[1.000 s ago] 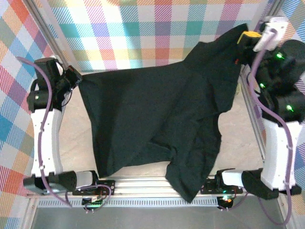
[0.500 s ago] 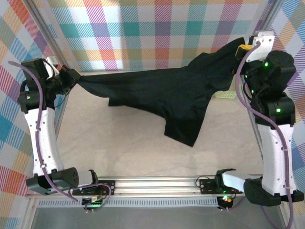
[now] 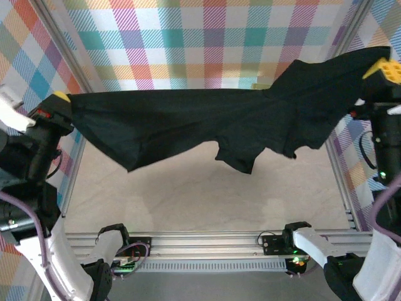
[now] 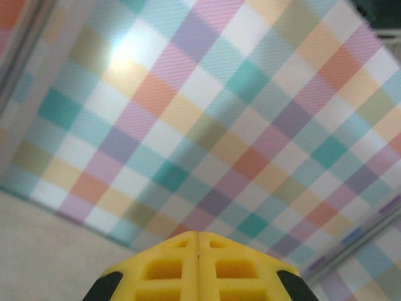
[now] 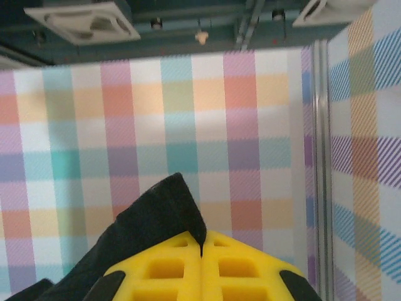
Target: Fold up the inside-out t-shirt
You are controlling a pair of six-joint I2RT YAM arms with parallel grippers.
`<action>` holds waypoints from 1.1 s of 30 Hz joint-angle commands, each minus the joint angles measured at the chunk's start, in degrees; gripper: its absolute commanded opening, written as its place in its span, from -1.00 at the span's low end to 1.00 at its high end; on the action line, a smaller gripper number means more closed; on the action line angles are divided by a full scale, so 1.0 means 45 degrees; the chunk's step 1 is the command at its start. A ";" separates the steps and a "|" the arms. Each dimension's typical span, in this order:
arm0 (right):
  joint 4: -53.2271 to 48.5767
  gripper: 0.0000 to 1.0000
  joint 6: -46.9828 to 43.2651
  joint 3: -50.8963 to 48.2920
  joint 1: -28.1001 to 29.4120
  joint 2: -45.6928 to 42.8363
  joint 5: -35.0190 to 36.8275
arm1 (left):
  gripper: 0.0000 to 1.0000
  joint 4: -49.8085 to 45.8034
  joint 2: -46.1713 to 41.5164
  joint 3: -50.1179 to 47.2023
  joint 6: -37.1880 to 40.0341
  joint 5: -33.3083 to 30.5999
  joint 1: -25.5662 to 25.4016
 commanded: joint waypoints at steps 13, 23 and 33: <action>0.0591 -1.00 -0.0326 -0.0357 -0.0081 0.2844 -0.1028 | -1.00 -0.0341 0.3643 -0.1426 0.0810 0.0010 0.0252; 0.2907 -1.00 0.0338 -0.4835 -0.0081 0.5688 -0.3284 | -1.00 0.2849 0.7194 -0.5421 -0.0204 -0.0263 -0.0006; 0.3551 -1.00 0.0509 -0.2830 0.0037 1.0651 -0.3463 | -1.00 0.3058 1.2174 -0.3010 0.0951 -0.1537 -0.0427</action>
